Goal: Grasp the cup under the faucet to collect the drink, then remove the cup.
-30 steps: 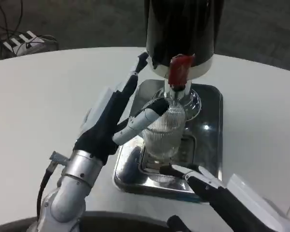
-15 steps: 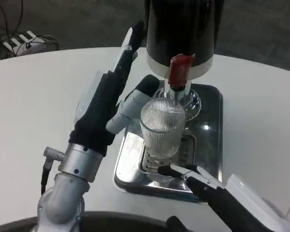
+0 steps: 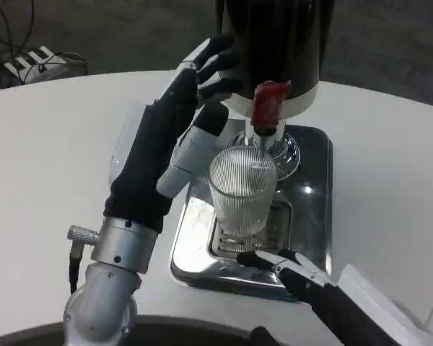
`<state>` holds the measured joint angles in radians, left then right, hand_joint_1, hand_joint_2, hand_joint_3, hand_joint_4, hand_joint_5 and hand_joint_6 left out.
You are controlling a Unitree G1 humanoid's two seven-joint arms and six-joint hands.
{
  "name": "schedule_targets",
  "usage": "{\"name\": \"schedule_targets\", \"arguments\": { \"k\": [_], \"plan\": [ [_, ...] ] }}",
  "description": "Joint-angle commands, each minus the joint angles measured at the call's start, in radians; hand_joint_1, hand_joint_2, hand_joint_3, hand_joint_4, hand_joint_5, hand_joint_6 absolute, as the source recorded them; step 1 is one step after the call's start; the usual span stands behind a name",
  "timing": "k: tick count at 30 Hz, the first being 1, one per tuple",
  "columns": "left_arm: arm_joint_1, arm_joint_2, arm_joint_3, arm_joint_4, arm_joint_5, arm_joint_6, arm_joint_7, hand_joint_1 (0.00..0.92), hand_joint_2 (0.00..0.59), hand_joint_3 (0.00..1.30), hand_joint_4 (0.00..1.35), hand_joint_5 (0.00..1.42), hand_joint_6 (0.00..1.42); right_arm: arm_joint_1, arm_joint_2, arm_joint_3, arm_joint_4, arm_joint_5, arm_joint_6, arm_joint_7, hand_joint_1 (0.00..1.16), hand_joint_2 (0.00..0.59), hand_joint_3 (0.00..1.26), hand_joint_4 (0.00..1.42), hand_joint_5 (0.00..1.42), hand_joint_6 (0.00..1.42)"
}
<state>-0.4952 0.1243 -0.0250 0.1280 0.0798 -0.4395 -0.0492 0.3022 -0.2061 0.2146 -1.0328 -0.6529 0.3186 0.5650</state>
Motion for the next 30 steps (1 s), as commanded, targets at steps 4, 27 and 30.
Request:
{"name": "schedule_targets", "arguments": {
  "k": [4,27,30],
  "plan": [
    [-0.042,0.003,-0.006,0.017,-0.012,0.019,-0.034,0.0,0.032,0.18,0.2,0.32,0.26,0.009,0.003,0.001,-0.014,-0.002,-0.011,-0.01,0.77,0.517,0.16,0.11,0.0,0.0],
    [-0.156,0.024,-0.042,0.161,-0.021,-0.009,-0.163,0.0,0.031,0.22,0.26,0.37,0.32,-0.024,-0.005,0.009,-0.001,0.002,0.021,-0.013,0.76,0.52,0.16,0.11,0.0,0.0],
    [-0.16,0.04,-0.05,0.169,0.01,-0.03,-0.158,0.0,0.032,0.24,0.28,0.38,0.33,-0.03,-0.007,0.011,0.001,0.001,0.026,-0.014,0.76,0.524,0.16,0.11,0.0,0.0]
  ]
}}
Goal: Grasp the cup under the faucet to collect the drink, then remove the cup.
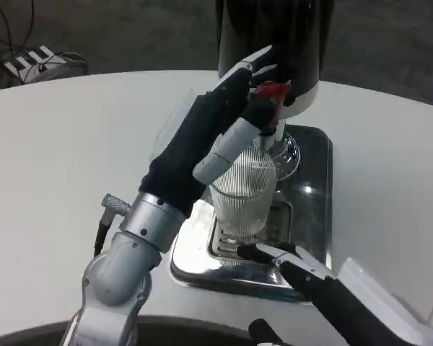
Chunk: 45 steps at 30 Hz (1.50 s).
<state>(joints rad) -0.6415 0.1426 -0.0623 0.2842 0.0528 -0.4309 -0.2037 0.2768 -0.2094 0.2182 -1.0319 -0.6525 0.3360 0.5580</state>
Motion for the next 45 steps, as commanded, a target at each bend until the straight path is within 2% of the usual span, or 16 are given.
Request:
{"name": "schedule_targets", "arguments": {
  "k": [1,8,20,45],
  "plan": [
    [-0.013,0.025,-0.013,0.017,0.042,-0.043,-0.002,0.0,0.032,0.24,0.28,0.38,0.33,-0.007,-0.004,0.007,0.001,0.001,0.01,-0.007,0.75,0.525,0.16,0.12,0.0,0.0],
    [-0.017,0.059,-0.018,0.047,0.124,-0.106,0.033,0.0,0.027,0.25,0.29,0.4,0.35,-0.027,-0.008,0.006,0.008,0.004,0.02,-0.003,0.75,0.528,0.16,0.12,0.0,0.0],
    [-0.03,0.095,-0.031,0.101,0.189,-0.174,0.066,0.0,0.026,0.26,0.3,0.4,0.36,-0.047,-0.011,0.012,0.017,0.002,0.034,-0.005,0.74,0.529,0.16,0.12,0.0,0.0],
    [-0.049,0.184,-0.133,0.15,0.391,-0.283,0.185,0.0,0.031,0.27,0.31,0.41,0.37,-0.028,-0.021,0.011,0.003,0.005,0.033,-0.011,0.74,0.529,0.16,0.12,0.0,0.0]
  ]
}}
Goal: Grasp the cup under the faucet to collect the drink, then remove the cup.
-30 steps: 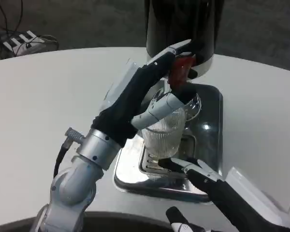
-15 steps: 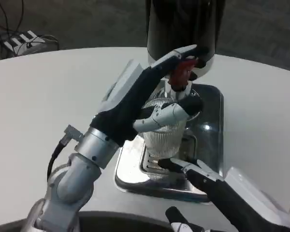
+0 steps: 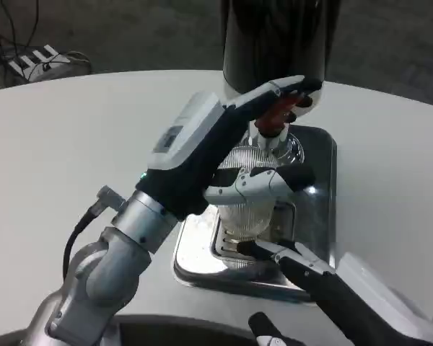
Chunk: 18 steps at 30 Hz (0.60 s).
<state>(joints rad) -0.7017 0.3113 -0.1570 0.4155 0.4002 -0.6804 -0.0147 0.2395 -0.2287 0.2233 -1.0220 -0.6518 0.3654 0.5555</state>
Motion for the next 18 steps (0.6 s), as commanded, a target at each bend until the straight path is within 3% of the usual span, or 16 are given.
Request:
{"name": "schedule_targets", "arguments": {
  "k": [1,18],
  "plan": [
    [0.011,0.021,-0.045,0.015,0.057,-0.036,0.004,0.0,0.031,0.27,0.31,0.41,0.37,0.01,-0.002,0.006,-0.007,0.004,0.003,-0.008,0.74,0.529,0.16,0.12,0.0,0.0],
    [0.026,0.08,-0.106,-0.025,0.161,-0.023,0.052,0.0,0.028,0.25,0.29,0.38,0.31,0.017,0.006,0.011,-0.013,0.009,0.006,-0.018,0.74,0.529,0.16,0.12,0.0,0.0]
  ]
}}
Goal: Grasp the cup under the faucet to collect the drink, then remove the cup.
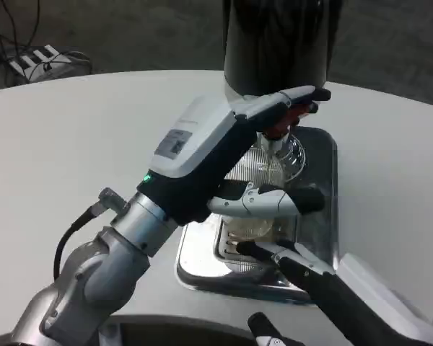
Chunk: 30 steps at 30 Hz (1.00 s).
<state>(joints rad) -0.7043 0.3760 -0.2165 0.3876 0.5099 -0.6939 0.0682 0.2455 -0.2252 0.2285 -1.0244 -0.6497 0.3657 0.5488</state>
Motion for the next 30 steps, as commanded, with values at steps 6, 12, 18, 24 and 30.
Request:
{"name": "schedule_targets", "arguments": {
  "k": [6,12,18,24,30],
  "plan": [
    [0.029,0.026,-0.052,0.006,0.065,-0.008,-0.023,0.0,0.028,0.25,0.28,0.37,0.3,0.012,0.001,0.003,-0.01,0.011,0.007,-0.012,0.74,0.529,0.16,0.12,0.0,0.0],
    [0.029,0.048,-0.066,0.015,0.086,-0.01,-0.005,0.0,0.028,0.24,0.27,0.34,0.26,0.01,0.002,0.002,-0.01,0.014,0.008,-0.013,0.74,0.529,0.16,0.12,0.0,0.0],
    [0.025,0.065,-0.081,0.023,0.111,-0.006,0.013,0.0,0.028,0.24,0.26,0.32,0.23,0.03,0.016,-0.018,0.019,0.035,0.001,-0.052,0.74,0.529,0.16,0.12,0.0,0.0],
    [0.023,0.069,-0.087,0.032,0.107,-0.004,0.023,0.0,0.028,0.23,0.25,0.31,0.22,0.039,0.012,-0.052,0.044,0.06,-0.015,-0.098,0.74,0.525,0.16,0.14,0.03,0.0],
    [0.028,0.066,-0.084,0.03,0.094,0.0,0.03,0.0,0.032,0.23,0.25,0.31,0.21,0.041,0.043,-0.057,0.1,0.059,-0.045,-0.195,0.7,0.4,0.13,0.14,0.05,0.02]
  ]
}}
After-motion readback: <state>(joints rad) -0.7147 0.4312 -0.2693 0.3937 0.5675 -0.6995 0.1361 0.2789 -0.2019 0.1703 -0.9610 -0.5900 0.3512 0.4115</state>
